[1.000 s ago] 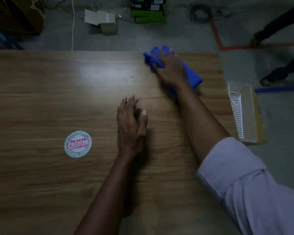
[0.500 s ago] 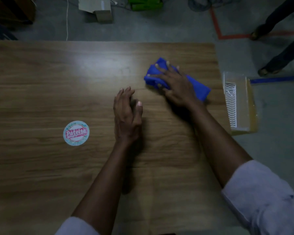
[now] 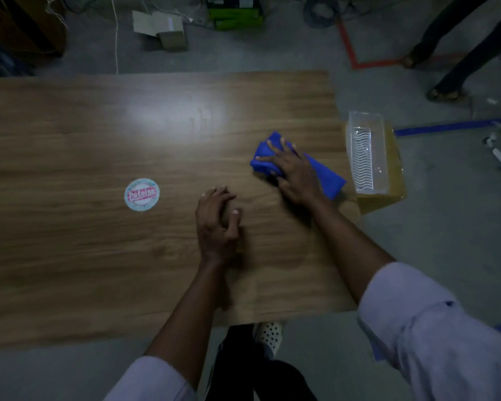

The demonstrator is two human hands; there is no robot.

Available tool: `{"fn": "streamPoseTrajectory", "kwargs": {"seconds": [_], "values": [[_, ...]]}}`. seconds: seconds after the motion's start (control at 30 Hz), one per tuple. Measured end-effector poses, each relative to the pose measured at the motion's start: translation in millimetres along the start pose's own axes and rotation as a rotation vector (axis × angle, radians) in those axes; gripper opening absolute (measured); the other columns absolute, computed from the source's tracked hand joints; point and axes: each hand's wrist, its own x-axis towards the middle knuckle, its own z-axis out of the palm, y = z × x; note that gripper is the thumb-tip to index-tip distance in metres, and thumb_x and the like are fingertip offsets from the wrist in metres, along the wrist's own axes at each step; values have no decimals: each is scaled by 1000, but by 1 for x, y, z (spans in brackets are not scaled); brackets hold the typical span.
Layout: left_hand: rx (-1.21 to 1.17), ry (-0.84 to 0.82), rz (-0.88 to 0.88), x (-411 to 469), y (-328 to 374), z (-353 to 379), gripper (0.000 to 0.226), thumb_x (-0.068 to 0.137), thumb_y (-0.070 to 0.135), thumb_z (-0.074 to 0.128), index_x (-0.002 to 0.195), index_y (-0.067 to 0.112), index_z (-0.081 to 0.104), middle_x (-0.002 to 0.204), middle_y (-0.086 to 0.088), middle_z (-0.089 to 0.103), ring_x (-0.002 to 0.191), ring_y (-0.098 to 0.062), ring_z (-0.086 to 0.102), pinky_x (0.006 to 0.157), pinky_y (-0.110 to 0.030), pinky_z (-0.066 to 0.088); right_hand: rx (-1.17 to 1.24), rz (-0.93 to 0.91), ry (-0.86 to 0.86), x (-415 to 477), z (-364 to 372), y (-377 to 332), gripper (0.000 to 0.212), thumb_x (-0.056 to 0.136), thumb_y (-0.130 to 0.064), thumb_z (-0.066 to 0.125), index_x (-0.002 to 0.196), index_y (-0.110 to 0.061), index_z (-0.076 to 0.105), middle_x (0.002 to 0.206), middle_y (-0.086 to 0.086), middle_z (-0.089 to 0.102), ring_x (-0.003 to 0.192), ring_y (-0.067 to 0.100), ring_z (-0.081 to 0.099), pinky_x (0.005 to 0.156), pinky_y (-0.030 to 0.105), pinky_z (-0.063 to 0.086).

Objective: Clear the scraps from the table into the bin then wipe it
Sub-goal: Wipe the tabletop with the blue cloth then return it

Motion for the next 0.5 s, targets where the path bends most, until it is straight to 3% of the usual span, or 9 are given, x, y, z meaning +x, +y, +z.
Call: {"fn": "streamPoseTrajectory", "kwargs": {"seconds": [0.1,0.27,0.4,0.5], "values": [[2,-37,4,-13,5,-2,37,89,21,60,120,4,69,136,-12,64,131,-30,54,120,-46,32,37,-128,-79,-32,21,-26,82,64,-5,51,143,-25,59,163,3,38,155,28,24,128,38,12],[-46,-101,-54,-47,31,-23,52,79,22,47,121,-2,67,131,-20,65,129,-29,50,117,-49,33,224,-221,-199,-128,38,-66,78,58,-3,53,133,-17,66,157,5,47,152,26,33,127,40,23],[-35,-96,-100,-69,35,-31,59,74,23,42,119,-5,67,126,-19,66,128,-30,50,112,-58,36,332,8,-46,-151,22,-60,69,72,-8,49,140,-11,62,153,14,50,146,30,42,122,49,31],[-35,-94,-98,-76,29,-30,54,71,22,43,113,-2,68,127,-14,65,129,-28,49,112,-59,36,188,64,42,-117,10,-39,67,81,-4,57,146,-21,55,159,11,42,151,33,32,125,54,23]]}}
